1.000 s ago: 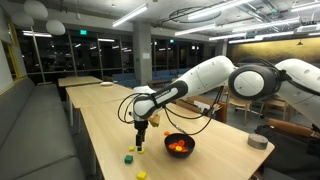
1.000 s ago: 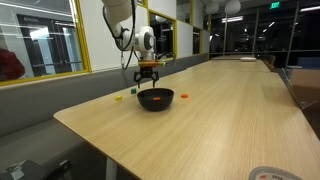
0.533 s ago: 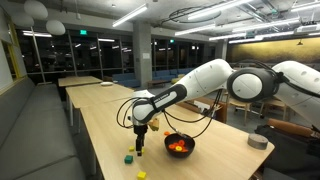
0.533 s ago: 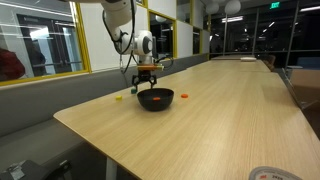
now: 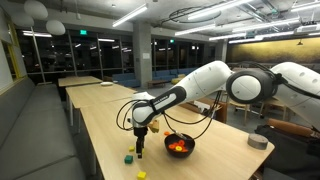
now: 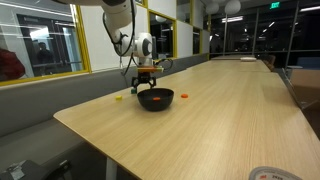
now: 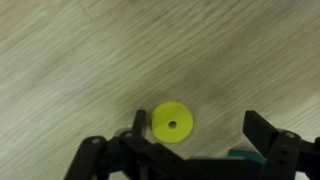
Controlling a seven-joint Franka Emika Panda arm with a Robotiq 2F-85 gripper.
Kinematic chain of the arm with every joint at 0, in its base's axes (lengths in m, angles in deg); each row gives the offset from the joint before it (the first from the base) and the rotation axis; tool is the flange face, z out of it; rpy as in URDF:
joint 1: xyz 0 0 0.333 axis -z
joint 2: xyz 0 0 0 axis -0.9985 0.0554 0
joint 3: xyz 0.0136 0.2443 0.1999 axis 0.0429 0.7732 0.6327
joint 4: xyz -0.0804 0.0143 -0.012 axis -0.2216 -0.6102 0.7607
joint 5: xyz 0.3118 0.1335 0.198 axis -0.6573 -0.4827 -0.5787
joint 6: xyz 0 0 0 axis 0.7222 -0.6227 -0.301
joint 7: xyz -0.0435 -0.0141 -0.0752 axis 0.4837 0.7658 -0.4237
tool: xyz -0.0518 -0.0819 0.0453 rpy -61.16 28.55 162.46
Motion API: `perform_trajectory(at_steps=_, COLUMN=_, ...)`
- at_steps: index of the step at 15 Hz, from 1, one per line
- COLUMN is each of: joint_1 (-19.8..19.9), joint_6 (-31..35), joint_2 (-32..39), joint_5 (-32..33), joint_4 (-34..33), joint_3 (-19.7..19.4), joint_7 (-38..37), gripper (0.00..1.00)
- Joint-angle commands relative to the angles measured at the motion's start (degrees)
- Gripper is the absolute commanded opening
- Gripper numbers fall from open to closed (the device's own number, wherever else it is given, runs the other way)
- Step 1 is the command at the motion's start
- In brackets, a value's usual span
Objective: Put the discs on the table in the bowl
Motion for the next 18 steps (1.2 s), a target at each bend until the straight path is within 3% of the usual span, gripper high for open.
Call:
perform_trajectory(at_steps=1, joint_1=-0.2, joint_6=-0.2, joint_2=1.4, joint_5=0.2, joint_4=-2.7, joint_3=0.3, joint_7=1.2, gripper=1.0)
perform_trajectory(at_steps=2, joint_1=-0.1, joint_6=0.0, joint_2=1.3, joint_5=0.2, joint_4=-2.6, joint_3=0.3, joint_7=1.4, gripper=0.75)
perform_trajectory(at_steps=3, joint_1=-0.1, joint_6=0.1, joint_2=1.3, joint_5=0.3, joint_4=-2.6, joint_3=0.3, joint_7=1.5, gripper=0.74)
perform_trajectory(at_steps=10, joint_1=-0.2, joint_6=0.7, joint_2=0.4, joint_5=0.5, joint_4=-2.2, joint_3=0.1, joint_7=1.6, gripper=0.2)
perform_trajectory(at_steps=12, joint_1=-0.5, joint_6=0.0, joint_2=-0.8, joint_5=0.8, joint_4=-1.3, joint_3=-0.5, joint_7=0.4, gripper=0.24)
perform_trajectory(at_steps=18, joint_1=-0.5, joint_6=0.8, joint_2=-8.8, joint_5=1.2, joint_4=5.0, joint_3=-1.7, joint_7=-4.3, gripper=0.24)
